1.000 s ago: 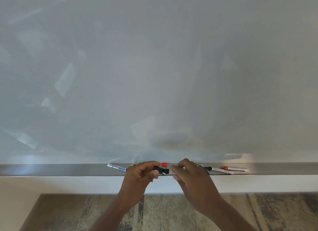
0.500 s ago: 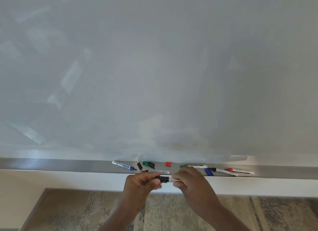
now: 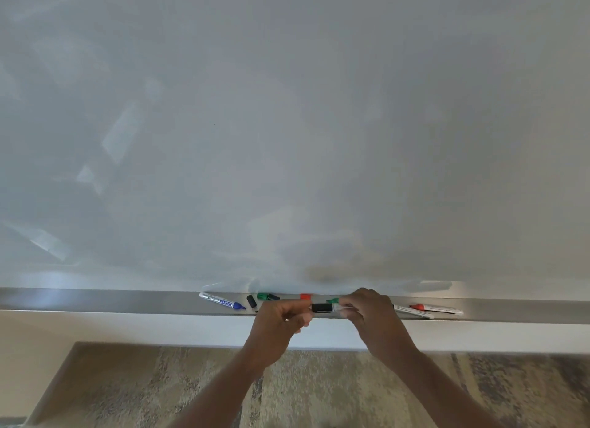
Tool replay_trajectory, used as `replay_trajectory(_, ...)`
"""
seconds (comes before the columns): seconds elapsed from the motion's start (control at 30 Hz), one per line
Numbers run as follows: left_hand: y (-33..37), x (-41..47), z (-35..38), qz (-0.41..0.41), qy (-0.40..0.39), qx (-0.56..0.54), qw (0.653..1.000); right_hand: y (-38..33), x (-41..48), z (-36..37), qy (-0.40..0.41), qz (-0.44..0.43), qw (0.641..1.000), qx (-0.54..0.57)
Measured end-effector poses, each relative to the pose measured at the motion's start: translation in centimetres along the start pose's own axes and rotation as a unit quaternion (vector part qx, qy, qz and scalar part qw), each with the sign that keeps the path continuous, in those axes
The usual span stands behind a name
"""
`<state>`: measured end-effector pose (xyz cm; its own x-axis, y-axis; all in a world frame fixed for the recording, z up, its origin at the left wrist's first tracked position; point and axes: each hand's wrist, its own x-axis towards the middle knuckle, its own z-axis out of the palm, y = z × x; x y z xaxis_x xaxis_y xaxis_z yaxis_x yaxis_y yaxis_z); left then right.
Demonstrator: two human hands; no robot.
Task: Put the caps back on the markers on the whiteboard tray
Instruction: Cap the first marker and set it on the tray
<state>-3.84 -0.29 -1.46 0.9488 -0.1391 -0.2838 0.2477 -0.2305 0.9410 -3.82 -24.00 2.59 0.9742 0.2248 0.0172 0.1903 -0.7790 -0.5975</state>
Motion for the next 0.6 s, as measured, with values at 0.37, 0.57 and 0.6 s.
replay_trajectory(0.37,-5.9,0.4,0.0,-0.013,0.09,0.234,0.968,5.9,1.6,6.1,-0.018,0.052,0.993,-0.1)
replay_trajectory(0.57,-6.4,0.3,1.9,0.018,0.088,0.298,0.95,7.0,2.3,7.7,-0.017,0.053,0.984,-0.17)
replay_trajectory(0.6,-6.4,0.4,2.2,0.024,0.087,0.315,0.945,7.0,2.4,7.8,-0.02,0.051,0.983,-0.175)
